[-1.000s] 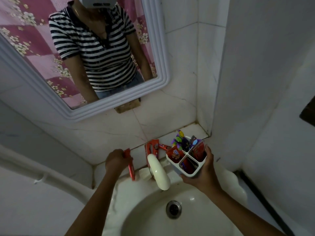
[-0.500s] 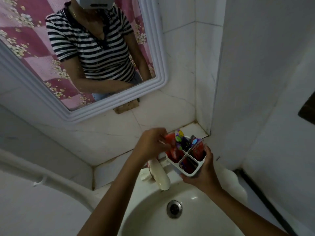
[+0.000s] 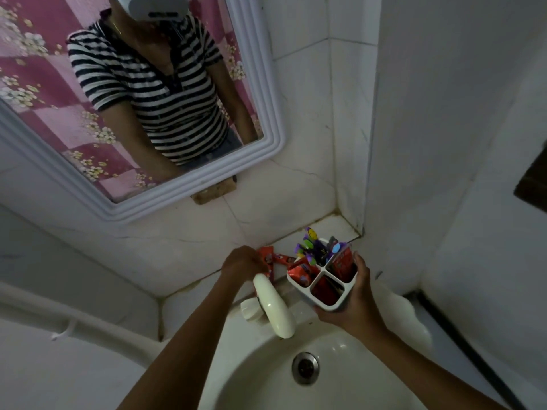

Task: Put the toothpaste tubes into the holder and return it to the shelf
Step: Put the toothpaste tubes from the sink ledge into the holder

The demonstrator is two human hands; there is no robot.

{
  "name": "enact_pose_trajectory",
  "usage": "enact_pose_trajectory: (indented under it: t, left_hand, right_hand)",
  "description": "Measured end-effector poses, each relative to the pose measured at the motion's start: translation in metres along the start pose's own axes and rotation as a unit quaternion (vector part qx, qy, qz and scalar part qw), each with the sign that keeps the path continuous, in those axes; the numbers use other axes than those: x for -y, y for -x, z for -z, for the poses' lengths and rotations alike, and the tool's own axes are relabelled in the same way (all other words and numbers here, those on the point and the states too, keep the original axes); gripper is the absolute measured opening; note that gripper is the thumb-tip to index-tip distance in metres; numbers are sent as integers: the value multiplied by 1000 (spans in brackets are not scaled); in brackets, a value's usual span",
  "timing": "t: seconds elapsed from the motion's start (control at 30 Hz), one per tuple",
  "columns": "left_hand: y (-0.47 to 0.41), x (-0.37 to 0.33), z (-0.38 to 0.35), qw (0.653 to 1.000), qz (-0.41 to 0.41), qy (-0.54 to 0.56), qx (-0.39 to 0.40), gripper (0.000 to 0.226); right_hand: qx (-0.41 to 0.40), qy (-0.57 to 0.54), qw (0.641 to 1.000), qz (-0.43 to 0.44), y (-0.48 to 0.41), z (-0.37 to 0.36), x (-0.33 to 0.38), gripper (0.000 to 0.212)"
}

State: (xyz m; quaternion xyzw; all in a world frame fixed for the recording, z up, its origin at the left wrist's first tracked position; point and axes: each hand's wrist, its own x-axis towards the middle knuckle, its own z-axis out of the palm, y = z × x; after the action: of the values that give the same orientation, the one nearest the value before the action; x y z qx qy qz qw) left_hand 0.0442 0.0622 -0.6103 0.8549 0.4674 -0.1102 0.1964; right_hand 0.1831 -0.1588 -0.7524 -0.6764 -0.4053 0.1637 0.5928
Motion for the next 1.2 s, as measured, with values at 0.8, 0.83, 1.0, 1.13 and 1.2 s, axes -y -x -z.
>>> enact_pose_trajectory:
  t: [0.8, 0.83, 1.0, 1.13, 1.2]
  left_hand:
    - [72, -89, 90, 937, -272, 165, -144, 33]
    - [73, -98, 82, 942, -274, 140, -136, 35]
    - [59, -128, 30, 968, -238, 56, -62, 25]
    - [46, -119, 22, 970, -225, 88, 11, 26]
    - [39, -100, 31, 972, -194, 132, -36, 21]
  right_hand:
    - [6, 20, 999, -27, 3, -2, -4, 156]
    - [9, 19, 999, -34, 2, -2, -4, 157]
    - [19, 1, 998, -64, 0, -3, -6, 160]
    - [20, 6, 998, -63, -1, -1, -8, 159]
    - [16, 11, 998, -56, 0, 0, -9, 157]
